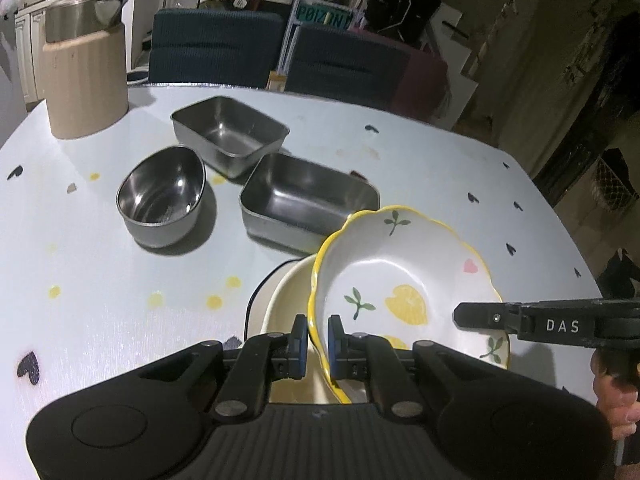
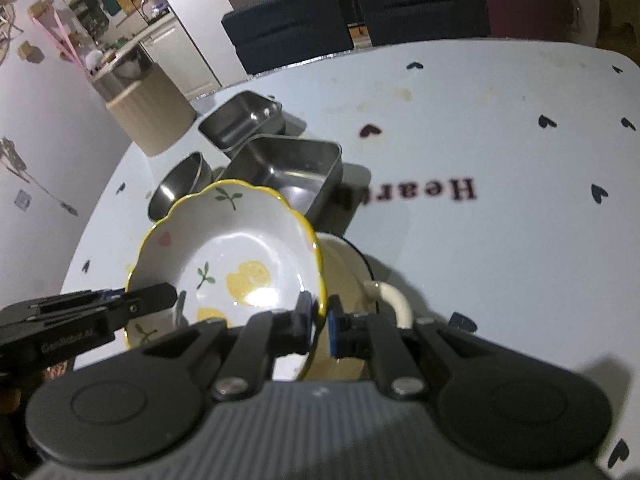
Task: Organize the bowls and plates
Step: 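Lower the floral bowl into the cream bowl with both grippers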
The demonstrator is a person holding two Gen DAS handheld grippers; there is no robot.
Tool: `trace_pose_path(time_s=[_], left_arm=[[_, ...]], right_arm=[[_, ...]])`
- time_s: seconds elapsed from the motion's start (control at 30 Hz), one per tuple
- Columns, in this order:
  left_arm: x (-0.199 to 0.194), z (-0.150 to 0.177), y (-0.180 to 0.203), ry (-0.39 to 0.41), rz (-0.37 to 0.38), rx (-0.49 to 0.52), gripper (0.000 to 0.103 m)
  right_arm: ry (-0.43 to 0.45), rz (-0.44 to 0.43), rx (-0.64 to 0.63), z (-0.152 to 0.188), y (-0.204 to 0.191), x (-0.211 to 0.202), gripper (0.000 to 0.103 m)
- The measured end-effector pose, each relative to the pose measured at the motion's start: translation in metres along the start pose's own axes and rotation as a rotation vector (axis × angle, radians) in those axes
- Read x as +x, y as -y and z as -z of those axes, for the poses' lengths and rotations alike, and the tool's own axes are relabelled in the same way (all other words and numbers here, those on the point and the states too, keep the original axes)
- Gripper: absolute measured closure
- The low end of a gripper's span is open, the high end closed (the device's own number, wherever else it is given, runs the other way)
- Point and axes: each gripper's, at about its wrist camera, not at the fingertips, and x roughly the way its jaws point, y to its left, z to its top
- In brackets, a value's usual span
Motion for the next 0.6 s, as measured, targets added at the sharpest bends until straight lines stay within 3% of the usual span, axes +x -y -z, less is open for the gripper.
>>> trace_pose_path(time_s=[0.6], left_arm=[[0.016, 0.014, -0.008, -0.092, -0.019, 0.036, 0.091]], right_arm=[[-0.082, 0.055, -0.046, 0.012, -0.013, 0.023, 0.092]])
